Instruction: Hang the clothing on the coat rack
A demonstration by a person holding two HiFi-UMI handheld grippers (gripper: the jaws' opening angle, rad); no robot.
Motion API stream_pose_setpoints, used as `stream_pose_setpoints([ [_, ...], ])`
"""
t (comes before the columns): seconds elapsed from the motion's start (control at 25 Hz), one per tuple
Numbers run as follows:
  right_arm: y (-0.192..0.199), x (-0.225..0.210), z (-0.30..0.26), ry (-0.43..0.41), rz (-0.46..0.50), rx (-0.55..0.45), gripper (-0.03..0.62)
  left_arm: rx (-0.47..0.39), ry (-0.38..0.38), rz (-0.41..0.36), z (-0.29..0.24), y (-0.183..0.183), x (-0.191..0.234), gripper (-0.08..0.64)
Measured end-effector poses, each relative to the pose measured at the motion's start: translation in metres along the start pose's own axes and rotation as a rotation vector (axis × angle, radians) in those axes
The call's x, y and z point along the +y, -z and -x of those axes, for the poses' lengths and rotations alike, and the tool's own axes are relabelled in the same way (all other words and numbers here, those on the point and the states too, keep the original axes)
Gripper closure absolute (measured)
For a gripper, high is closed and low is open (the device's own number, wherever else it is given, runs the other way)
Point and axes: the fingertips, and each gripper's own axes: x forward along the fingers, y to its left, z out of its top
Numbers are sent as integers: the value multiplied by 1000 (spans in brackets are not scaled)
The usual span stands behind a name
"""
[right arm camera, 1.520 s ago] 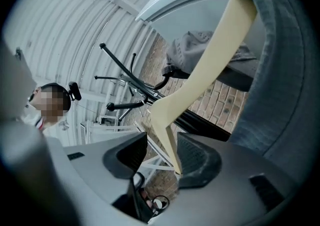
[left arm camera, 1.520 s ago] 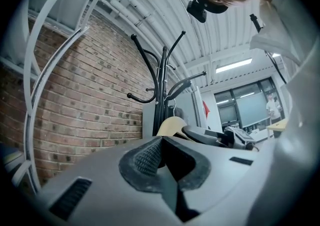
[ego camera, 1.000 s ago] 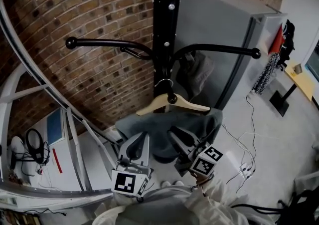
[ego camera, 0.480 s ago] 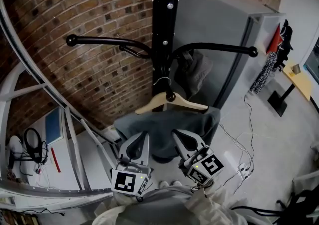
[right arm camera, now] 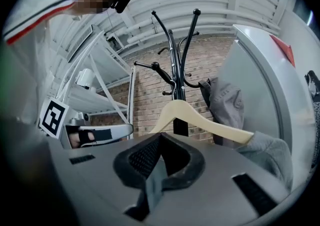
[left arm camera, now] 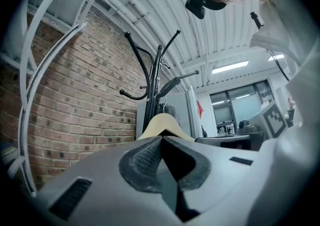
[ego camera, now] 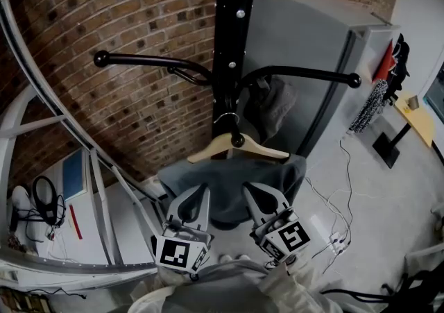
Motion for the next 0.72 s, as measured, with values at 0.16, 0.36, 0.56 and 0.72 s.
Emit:
stream_pose_setpoints([
  [0.16, 0, -9, 1, 9, -9, -2, 568, -2, -5, -2, -4, 0, 0, 552],
  [0.36, -1, -10, -1, -12, 9, -7, 568, -9, -3, -5, -10, -2, -2, 552],
  [0.56, -1, -13, -4, -17, 13, -10, 568, -12, -11, -4, -14, -1, 0, 552],
  [0.72, 1, -16, -6, -19, 16, -7, 568, -11, -13, 0, -16, -1, 3, 552],
])
